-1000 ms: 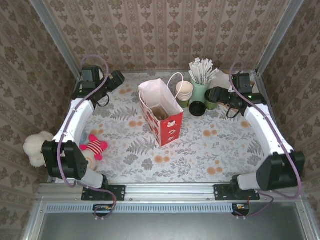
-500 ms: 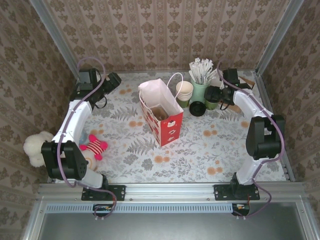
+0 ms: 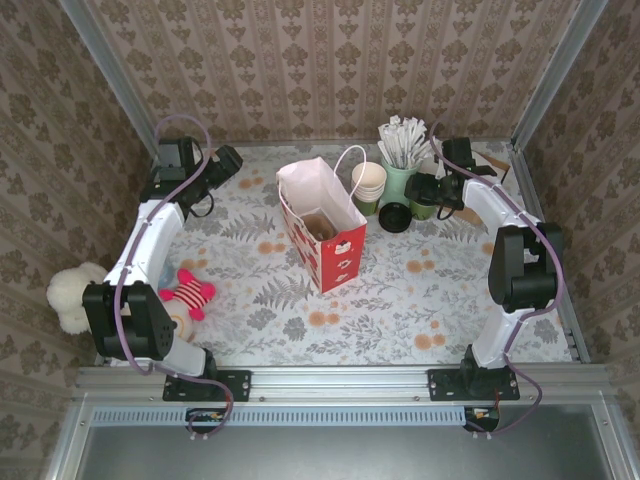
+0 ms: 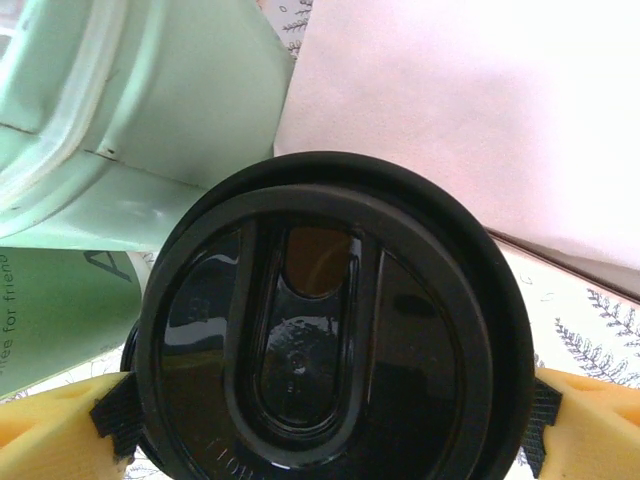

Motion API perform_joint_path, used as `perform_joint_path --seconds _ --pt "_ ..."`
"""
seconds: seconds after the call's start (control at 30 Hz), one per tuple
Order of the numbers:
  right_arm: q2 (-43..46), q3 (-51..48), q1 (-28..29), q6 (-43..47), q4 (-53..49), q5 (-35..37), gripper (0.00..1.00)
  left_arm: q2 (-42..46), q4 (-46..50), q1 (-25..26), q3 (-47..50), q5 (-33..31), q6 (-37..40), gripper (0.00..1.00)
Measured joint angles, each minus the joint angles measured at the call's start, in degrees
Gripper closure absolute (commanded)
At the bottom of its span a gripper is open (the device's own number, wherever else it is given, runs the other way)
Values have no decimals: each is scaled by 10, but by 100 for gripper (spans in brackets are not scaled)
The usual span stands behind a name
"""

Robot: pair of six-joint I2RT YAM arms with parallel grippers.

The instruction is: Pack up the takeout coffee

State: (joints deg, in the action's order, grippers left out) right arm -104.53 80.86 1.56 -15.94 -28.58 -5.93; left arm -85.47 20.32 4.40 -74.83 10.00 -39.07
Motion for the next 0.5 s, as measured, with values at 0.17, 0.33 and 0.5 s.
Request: perform_joint_path --seconds 0.17,0.33,0.5 --pt "0 0 -5 7 8 -6 17 0 0 0 1 0 0 0" --pt "0 0 -14 10 12 -18 21 0 0 0 2 0 0 0" --pt "12 -21 -17 10 18 -26 21 0 0 0 2 1 0 0"
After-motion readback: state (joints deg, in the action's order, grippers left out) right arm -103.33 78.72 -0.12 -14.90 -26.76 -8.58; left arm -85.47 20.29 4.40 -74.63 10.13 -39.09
